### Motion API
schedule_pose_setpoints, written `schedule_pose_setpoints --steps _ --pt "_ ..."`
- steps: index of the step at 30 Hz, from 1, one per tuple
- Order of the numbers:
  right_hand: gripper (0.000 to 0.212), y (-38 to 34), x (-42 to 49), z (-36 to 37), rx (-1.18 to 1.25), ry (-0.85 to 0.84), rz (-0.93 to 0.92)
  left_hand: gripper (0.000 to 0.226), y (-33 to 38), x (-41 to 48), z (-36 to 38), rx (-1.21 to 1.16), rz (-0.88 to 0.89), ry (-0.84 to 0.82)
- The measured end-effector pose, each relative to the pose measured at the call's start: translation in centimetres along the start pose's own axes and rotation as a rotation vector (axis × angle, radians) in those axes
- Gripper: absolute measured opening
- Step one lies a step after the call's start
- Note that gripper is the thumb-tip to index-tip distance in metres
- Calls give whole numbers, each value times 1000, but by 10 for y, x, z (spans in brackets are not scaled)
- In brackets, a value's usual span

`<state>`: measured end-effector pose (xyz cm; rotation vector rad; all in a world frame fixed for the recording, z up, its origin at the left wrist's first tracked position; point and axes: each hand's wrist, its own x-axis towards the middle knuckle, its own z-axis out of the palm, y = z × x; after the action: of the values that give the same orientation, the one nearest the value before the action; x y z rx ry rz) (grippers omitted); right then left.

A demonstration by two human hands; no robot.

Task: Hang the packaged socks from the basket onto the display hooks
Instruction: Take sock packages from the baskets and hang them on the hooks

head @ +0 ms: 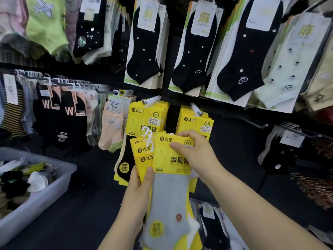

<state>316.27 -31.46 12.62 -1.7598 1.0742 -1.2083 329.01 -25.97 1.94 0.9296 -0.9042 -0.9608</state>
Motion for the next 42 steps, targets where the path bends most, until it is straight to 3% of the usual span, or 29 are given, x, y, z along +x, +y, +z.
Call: schedule_pose_setpoints --steps 5,8,12,15,19,24,28,32,36,39,42 --pt "22 5 -6 -21 71 -65 51 25 2 -2 5 39 0 15" --pt "8 10 -7 -25 108 1 101 16 2 -4 5 113 24 26" --pt "18 8 -8 -27 170 -13 170 17 2 -3 3 135 28 37" --pt "2 7 -5 -37 300 -66 221 15 2 -2 -2 166 63 29" --pt "8 6 5 -51 325 57 204 14 2 3 -12 208 103 91" --pt "11 -13 35 -58 307 291 25 10 4 7 -25 302 141 139" --pt "16 -19 61 -40 138 358 12 7 3 9 -29 348 149 135" --pt "11 -12 67 -37 136 462 18 7 2 10 -29 341 144 152" --pt "24 8 44 -27 -102 658 -164 13 2 11 -27 273 126 123" --pt "23 20 15 -4 -186 278 -158 12 2 10 -20 196 101 97" --pt "43 29 -4 17 -197 -16 -45 13 1 7 -12 96 70 77"
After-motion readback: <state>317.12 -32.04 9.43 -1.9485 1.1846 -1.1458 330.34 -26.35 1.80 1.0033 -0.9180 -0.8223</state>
